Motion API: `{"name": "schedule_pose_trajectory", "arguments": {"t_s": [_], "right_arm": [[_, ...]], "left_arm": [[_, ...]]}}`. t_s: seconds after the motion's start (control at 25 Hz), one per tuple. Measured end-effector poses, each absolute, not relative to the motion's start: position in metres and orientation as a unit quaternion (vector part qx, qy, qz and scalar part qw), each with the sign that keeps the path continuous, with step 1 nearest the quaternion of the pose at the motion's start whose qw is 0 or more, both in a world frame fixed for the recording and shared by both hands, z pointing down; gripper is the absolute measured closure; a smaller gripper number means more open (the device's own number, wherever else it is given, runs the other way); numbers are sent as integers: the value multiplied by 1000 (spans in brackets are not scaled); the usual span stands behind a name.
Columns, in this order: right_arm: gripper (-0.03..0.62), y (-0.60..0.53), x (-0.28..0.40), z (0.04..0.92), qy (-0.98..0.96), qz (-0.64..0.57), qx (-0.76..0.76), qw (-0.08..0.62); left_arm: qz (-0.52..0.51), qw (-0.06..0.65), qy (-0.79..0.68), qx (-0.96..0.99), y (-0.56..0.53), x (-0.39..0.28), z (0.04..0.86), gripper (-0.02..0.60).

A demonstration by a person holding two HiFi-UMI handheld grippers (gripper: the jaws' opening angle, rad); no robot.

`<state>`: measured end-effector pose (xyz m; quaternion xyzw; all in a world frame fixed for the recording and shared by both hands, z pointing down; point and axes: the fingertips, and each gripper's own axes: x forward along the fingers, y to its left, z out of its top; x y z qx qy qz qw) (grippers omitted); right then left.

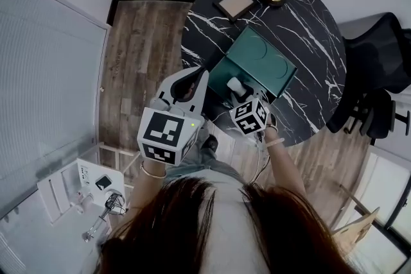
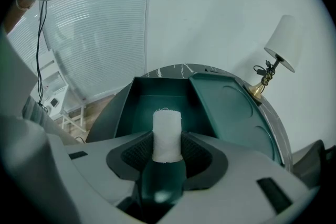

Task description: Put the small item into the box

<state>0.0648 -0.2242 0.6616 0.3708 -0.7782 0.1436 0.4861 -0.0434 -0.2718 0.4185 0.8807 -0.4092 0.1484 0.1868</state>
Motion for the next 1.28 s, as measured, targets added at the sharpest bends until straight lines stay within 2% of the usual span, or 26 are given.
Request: {"name": "schedule_pose_trajectory", "arguments": {"t_s": [0.32, 0.76, 1.28], "right_arm": [[413, -223, 68, 673, -768, 159, 365, 502], [379, -226, 64, 675, -768, 175, 361, 499], [373, -227, 65, 662, -774, 170, 374, 482]], "left_arm": [[149, 187, -412, 879, -272, -48, 418, 574], [149, 192, -412, 878, -268, -49, 421, 574], [149, 189, -413, 878, -262, -47, 419, 574]]}}
